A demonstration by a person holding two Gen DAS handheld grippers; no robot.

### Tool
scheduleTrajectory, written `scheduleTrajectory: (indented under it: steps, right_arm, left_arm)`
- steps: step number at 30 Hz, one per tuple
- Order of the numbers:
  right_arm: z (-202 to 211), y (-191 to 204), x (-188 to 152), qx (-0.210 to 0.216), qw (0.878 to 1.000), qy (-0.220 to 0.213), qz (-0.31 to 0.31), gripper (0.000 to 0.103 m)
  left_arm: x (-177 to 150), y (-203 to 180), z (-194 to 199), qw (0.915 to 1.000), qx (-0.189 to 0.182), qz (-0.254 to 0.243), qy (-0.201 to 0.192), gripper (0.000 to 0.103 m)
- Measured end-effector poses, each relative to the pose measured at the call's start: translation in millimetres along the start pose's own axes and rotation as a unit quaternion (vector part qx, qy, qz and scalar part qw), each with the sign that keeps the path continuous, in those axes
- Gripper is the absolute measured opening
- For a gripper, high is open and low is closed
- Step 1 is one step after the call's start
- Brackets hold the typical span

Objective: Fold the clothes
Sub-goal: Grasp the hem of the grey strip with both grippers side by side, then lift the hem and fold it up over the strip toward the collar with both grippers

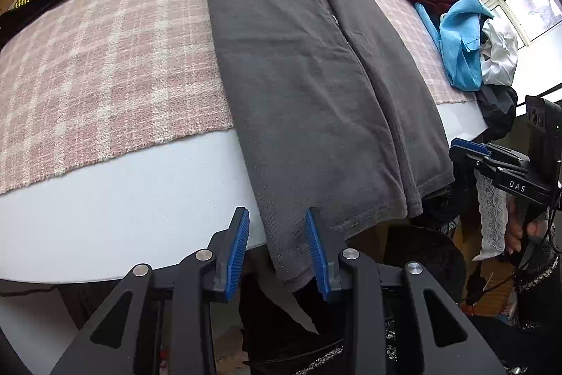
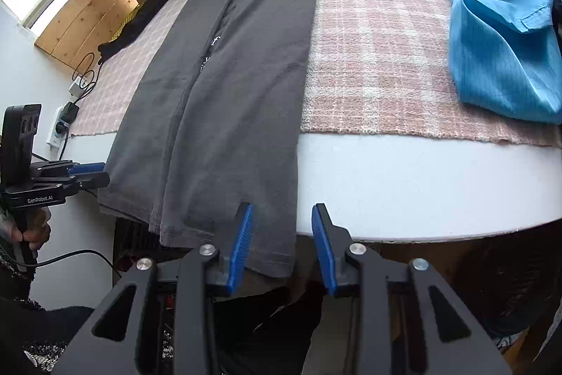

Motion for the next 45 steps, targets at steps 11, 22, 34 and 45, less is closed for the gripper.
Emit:
scheduleTrajectory:
  steps: [11,22,34,45]
  right_arm:
    - [-7.4,31.8,-7.4,-0.027,0.996,-0.002,0.085,0.036]
    - [9.1,22.1,3.5,0.075,0.997,0.001,0.003,0.008]
    - [66.5,33.8,182.5,0.135,0.987,-0.084,-0.001,0.008]
    - [15.9,-16.7,255.3,0.046,0.997,-0.059,-0.035,0.032]
  left_arm:
    - [-1.3,-15.3,-12.0,0.9995,-0.016,-0.027,0.001,0.029]
    - [9.9,-8.1,2.0,0.9958,-0.091,-0.001,0.010,0.006]
    - [184.9,28.4,69.3,0.9914,-0.094,0.005,-0.091,0.010]
    - [224.1,78.8,63.5,0.9921,-0.049,0.019,-0.114,0.025]
Point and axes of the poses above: each gripper's, at about its wrist camera, not at the fingertips, and z roughly against the way its jaws point, y to its left, x to its top, the point moved 7 cm from there along -z, roughly the way its jaws point, and after that the axes turned 3 degrees about -x, right-handed, at the moved point
